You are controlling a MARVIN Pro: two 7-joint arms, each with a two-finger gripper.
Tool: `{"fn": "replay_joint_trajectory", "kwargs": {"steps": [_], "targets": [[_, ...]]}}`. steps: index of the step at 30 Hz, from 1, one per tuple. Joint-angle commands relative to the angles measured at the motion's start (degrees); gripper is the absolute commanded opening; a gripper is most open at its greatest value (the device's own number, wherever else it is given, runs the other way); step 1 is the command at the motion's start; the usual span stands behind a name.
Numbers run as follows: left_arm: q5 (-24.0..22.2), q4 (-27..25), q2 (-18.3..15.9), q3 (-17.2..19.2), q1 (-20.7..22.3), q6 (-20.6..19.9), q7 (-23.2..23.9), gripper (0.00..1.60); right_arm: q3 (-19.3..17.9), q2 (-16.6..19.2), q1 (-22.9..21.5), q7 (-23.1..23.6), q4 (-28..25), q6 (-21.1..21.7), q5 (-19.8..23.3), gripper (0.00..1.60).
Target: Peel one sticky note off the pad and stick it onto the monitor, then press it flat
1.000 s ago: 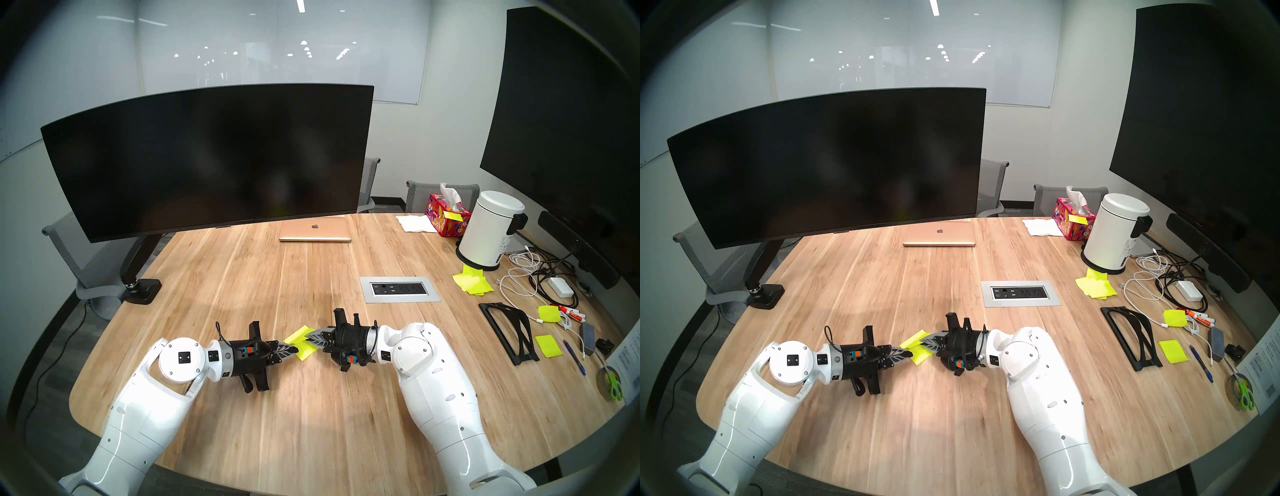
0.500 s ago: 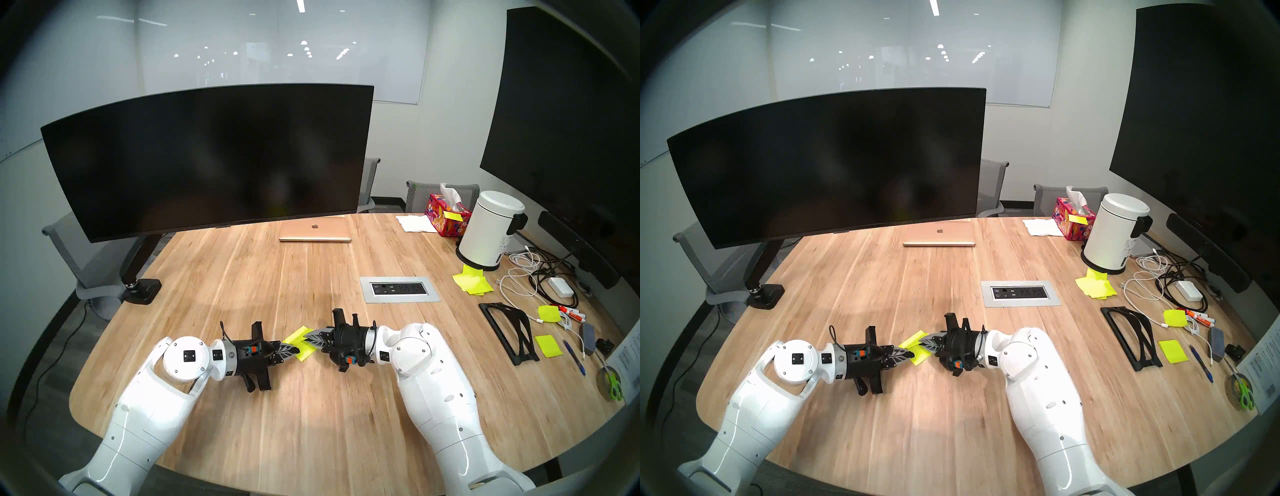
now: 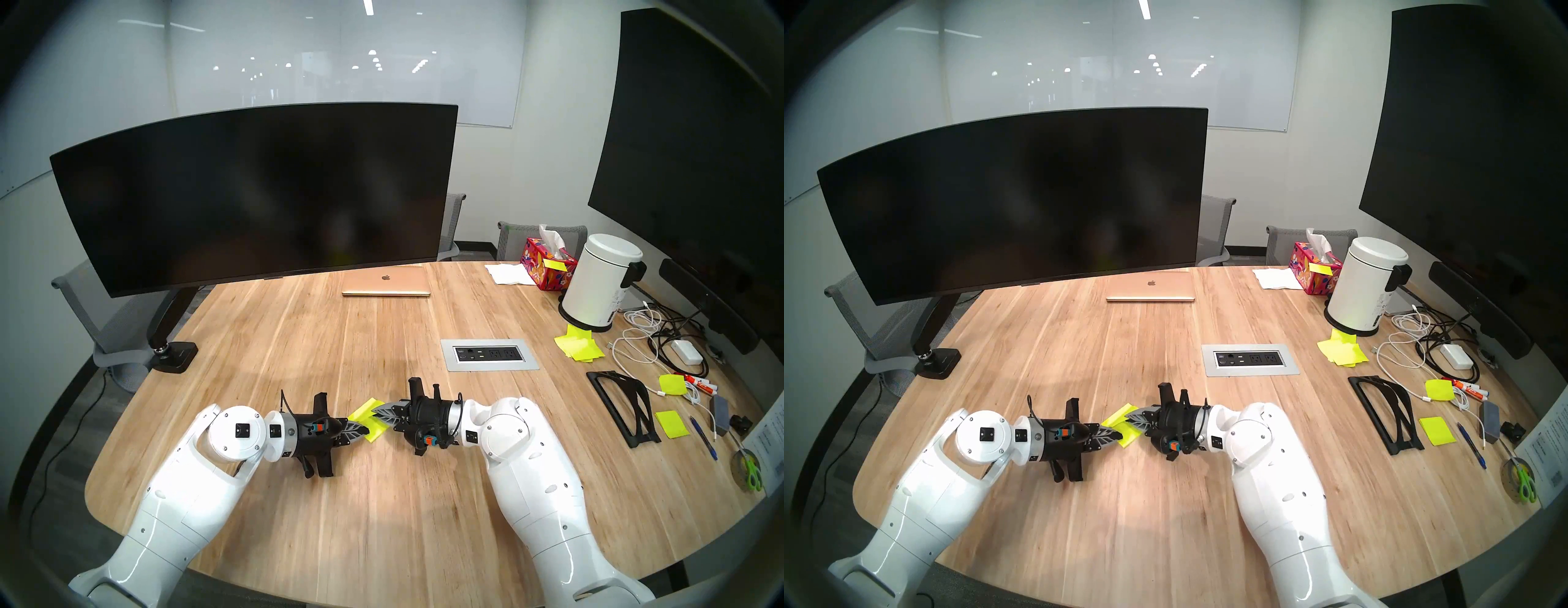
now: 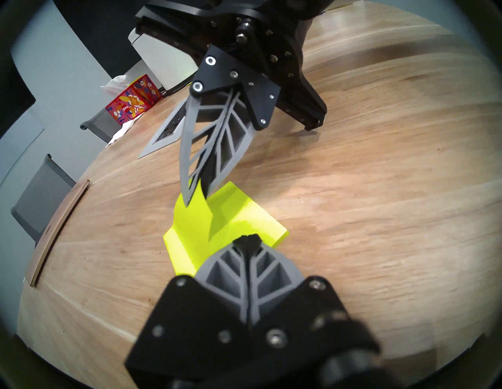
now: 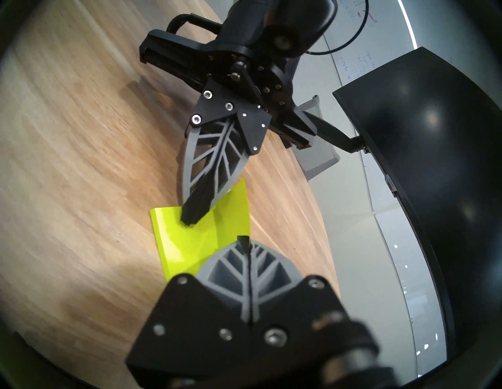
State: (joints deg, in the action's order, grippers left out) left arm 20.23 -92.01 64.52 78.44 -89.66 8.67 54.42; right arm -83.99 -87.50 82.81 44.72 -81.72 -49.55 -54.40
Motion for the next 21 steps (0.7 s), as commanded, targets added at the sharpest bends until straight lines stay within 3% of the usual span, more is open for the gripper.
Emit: {"fn": "replay_joint_trajectory", "kwargs": {"steps": [1, 9, 21], "targets": [[0.8, 1.2, -1.1, -0.3, -0.2, 0.2, 0.6, 0.0, -0.8, -1.1, -0.8, -1.5, -2.4, -0.8, 2.2, 0.0], [0.3, 1.8, -0.9, -0.8, -0.2, 0.4, 0.7, 0.0, -1.7, -2.1, -2.6, -1.5, -3.3, -0.3, 3.0, 0.0], [-0.1, 1.7, -0.2, 0.0, -0.3, 0.2, -1.3, 0.0, -1.9, -2.2, -1.8, -0.2, -4.8, -0.4, 4.4, 0.0]]}}
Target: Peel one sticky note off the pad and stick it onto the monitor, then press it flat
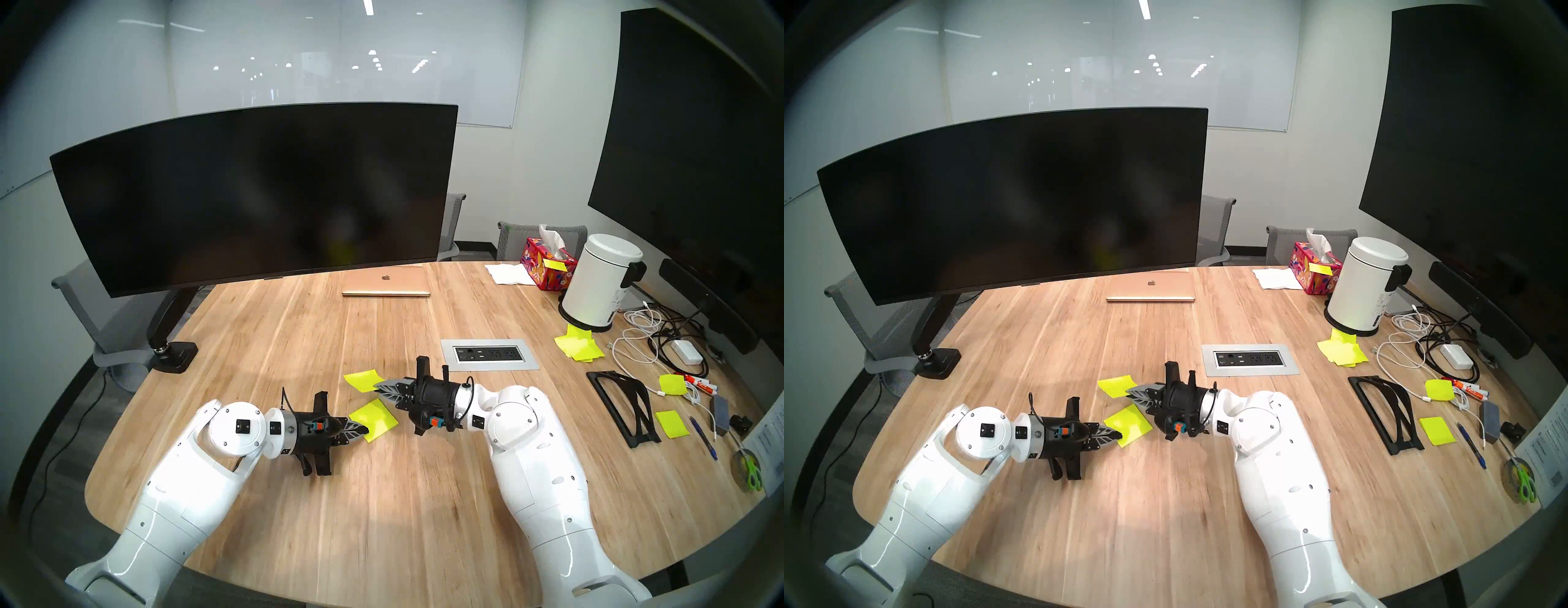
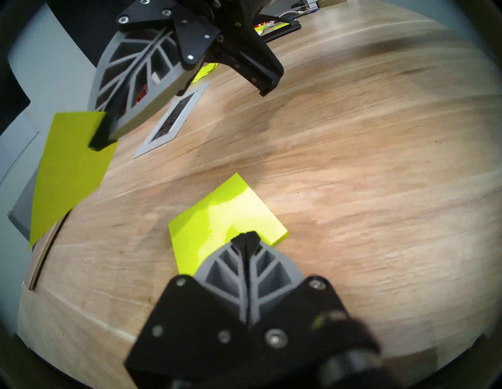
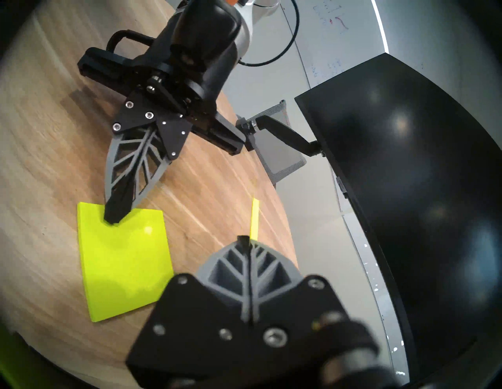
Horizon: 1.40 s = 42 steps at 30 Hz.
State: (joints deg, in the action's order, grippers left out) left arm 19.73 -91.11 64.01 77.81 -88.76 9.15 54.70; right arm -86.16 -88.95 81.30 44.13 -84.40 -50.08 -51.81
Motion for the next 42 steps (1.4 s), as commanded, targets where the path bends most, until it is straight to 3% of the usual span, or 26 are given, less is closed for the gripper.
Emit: {"fn": "replay_joint_trajectory", "kwargs": {"steps": [1, 22, 33, 36, 37, 38, 39, 40, 42], "targets": [[0.9, 0.1, 0.3, 1.1, -1.7, 1.0, -3.4, 0.0, 0.2, -0.7, 0.1, 0.5, -2.4, 0.1, 2.1, 0.0], [1.3, -5.2, -0.4, 7.4, -4.1, 4.4, -10.9, 0.0, -1.6, -0.5, 1.3, 1.2, -1.9, -0.2, 2.8, 0.0], [1.5, -7.0, 3.2, 10.7, -6.8, 5.7, -19.7, 0.0, -2.7, -0.7, 1.8, 1.0, -2.1, -0.4, 3.1, 0.0], [2.4, -7.3, 3.4, 10.9, -7.4, 6.7, -21.9, 0.0, -3.1, -0.7, 2.2, 1.0, -2.7, -0.4, 3.4, 0.0], [4.0, -7.2, 2.8, 10.6, -7.4, 9.1, -23.2, 0.0, -3.2, -0.7, 2.2, 1.0, -2.9, -0.4, 3.4, 0.0], [4.1, -7.4, 3.0, 10.7, -7.7, 9.0, -23.8, 0.58, -3.3, -0.7, 2.3, 1.1, -3.0, -0.4, 3.4, 0.0], [3.1, -7.6, 3.7, 11.3, -8.0, 8.2, -24.1, 1.37, -3.4, -0.7, 2.4, 1.2, -3.2, -0.4, 3.5, 0.0], [3.9, -7.7, 3.5, 11.2, -8.1, 8.9, -24.8, 1.6, -3.5, -0.7, 2.5, 1.3, -3.4, -0.3, 3.5, 0.0], [4.2, -7.7, 3.6, 11.2, -8.2, 9.1, -25.2, 1.6, -3.6, -0.7, 2.8, 1.3, -3.8, -0.2, 3.5, 0.0]]}}
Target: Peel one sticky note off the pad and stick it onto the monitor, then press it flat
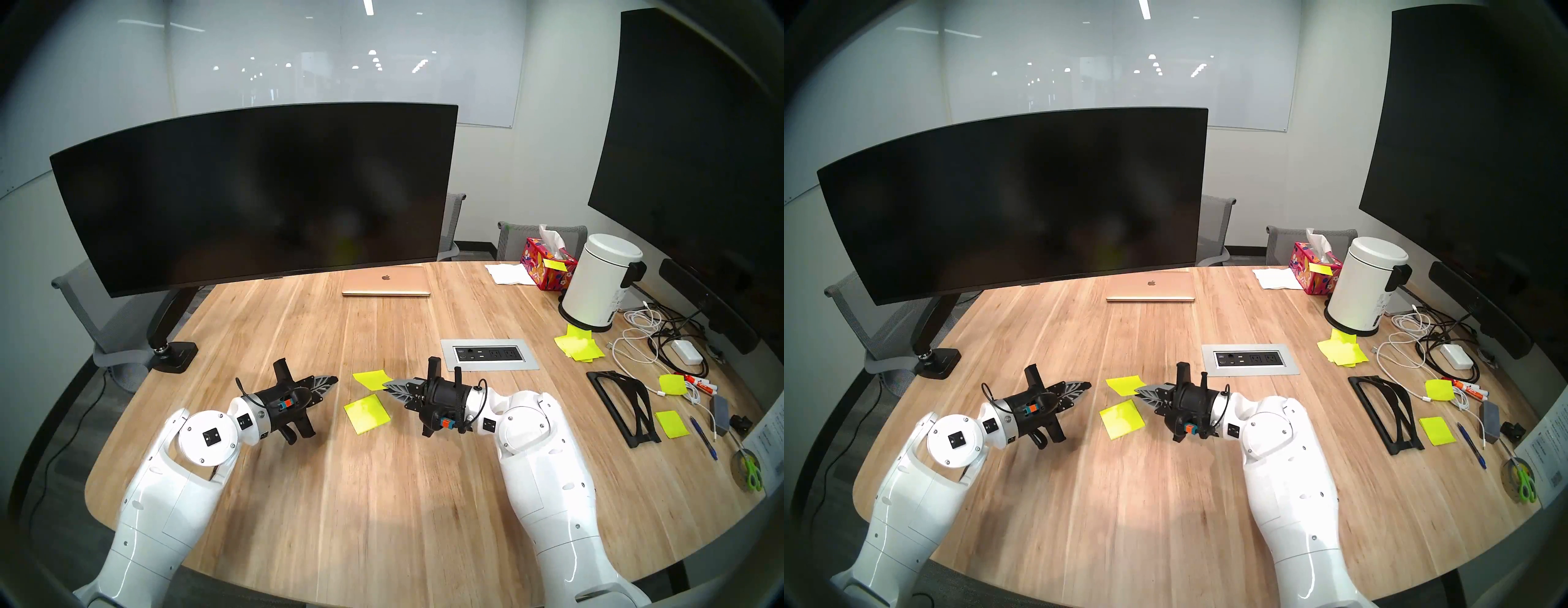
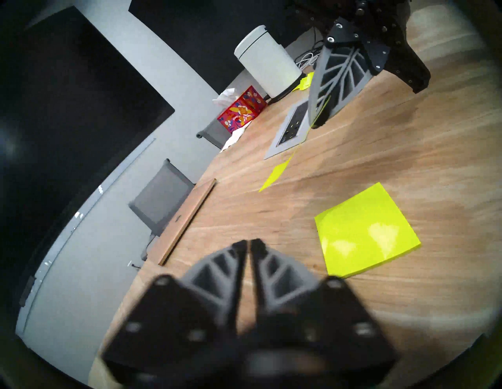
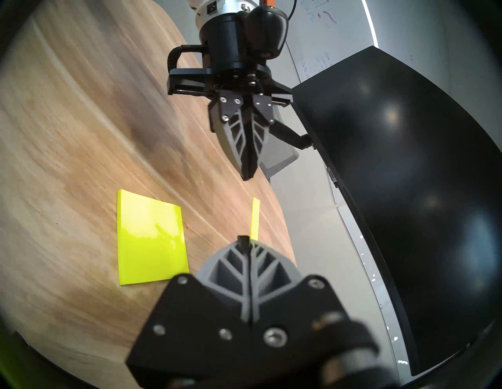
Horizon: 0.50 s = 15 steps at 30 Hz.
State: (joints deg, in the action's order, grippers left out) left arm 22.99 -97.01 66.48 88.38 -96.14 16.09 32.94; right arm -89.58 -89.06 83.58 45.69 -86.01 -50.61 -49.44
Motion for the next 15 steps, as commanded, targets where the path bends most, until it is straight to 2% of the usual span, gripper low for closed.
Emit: {"fn": "replay_joint_trajectory", "kwargs": {"steps": [1, 6, 15], "targets": [[1.1, -1.8, 1.1, 0.6, -0.9, 2.2, -3.5, 1.6, -0.3, -0.7, 0.6, -0.4, -2.4, 0.3, 1.1, 0.0], [1.4, -1.7, 1.3, 0.7, -0.9, 2.5, -3.9, 1.6, -0.7, -0.9, 1.4, -0.5, -4.2, 0.4, 0.9, 0.0], [1.8, -1.7, 1.6, 0.9, -1.0, 2.7, -3.8, 1.6, -1.8, -1.7, 2.7, -2.6, -8.1, 0.4, -2.1, 0.0]]}}
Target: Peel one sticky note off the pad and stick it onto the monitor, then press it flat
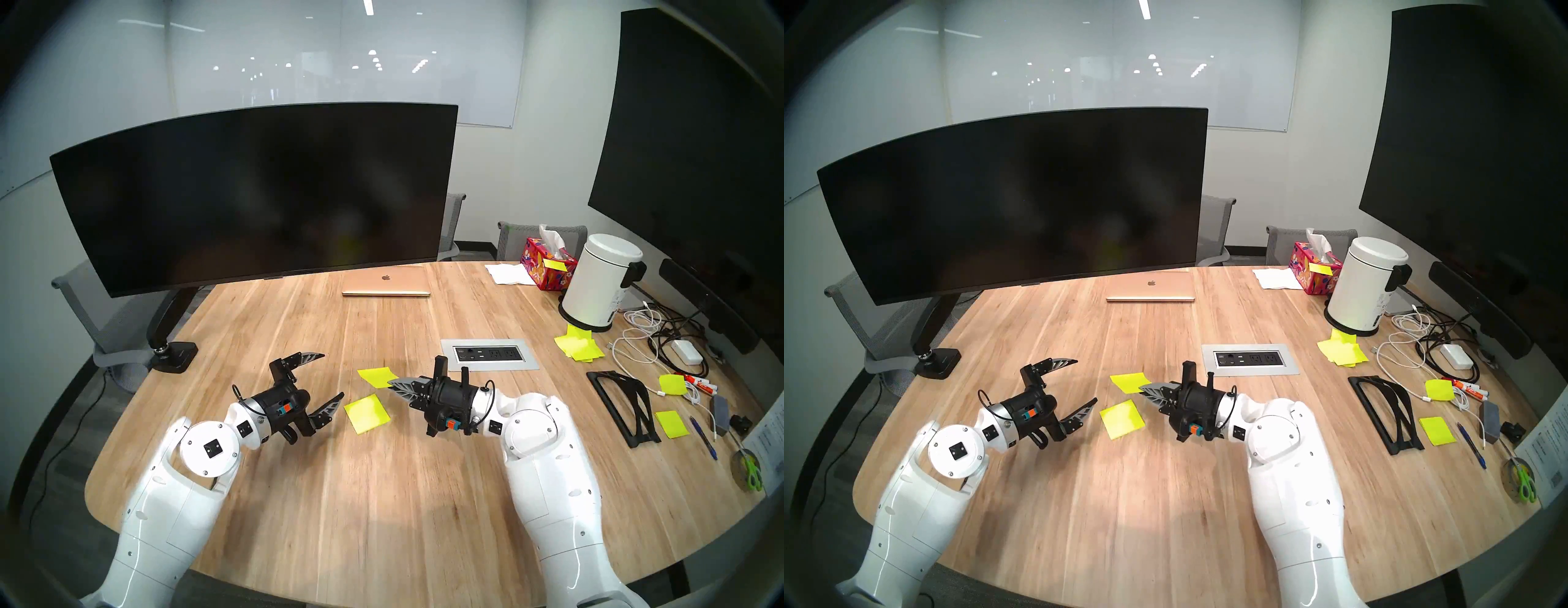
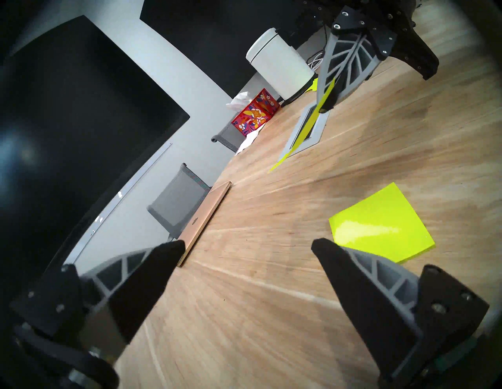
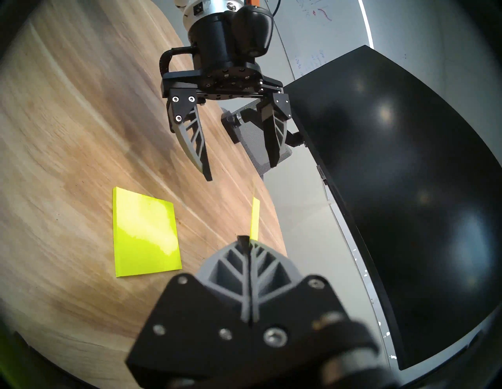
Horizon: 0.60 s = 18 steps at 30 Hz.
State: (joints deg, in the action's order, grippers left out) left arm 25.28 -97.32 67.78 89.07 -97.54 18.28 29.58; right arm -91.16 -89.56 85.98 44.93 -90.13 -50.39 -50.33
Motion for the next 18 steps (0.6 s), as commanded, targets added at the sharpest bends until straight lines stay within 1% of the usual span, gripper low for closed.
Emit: {"fn": "replay_joint_trajectory", "kwargs": {"steps": [1, 5, 6, 7, 8, 10, 11, 18], "targets": [[-0.4, -1.4, 0.4, 0.2, 0.4, 0.5, -0.5, 1.6, -0.2, -1.4, 0.3, -2.2, -4.6, 0.0, -1.6, 0.0], [-0.4, -1.3, 0.4, 0.2, 0.4, 0.6, -0.4, 1.6, -0.3, -2.0, 0.7, -2.6, -6.0, 0.3, -2.2, 0.0], [-0.4, -1.3, 0.5, 0.3, 0.4, 0.6, -0.4, 1.6, -0.3, -2.3, 0.9, -3.3, -7.0, 0.3, -3.4, 0.0], [-0.4, -1.3, 0.5, 0.3, 0.4, 0.6, -0.4, 1.6, -0.2, -2.3, 1.0, -3.7, -7.5, 0.8, -3.5, 0.0], [-0.4, -1.3, 0.5, 0.3, 0.4, 0.6, -0.4, 1.6, -0.3, -2.5, 1.0, -4.2, -8.1, 0.6, -4.9, 0.0], [-0.4, -1.3, 0.5, 0.3, 0.4, 0.6, -0.4, 1.6, -0.2, -2.4, 1.1, -4.6, -8.2, 1.1, -4.7, 0.0], [-0.4, -1.3, 0.5, 0.3, 0.4, 0.6, -0.4, 1.6, -0.1, -2.5, 1.1, -5.2, -8.9, 1.5, -5.4, 0.0], [-0.4, -1.3, 0.6, 0.4, 0.4, 0.7, -0.3, 1.6, 0.8, -2.7, 0.7, -7.6, -9.1, 3.4, -7.3, 0.0]]}}
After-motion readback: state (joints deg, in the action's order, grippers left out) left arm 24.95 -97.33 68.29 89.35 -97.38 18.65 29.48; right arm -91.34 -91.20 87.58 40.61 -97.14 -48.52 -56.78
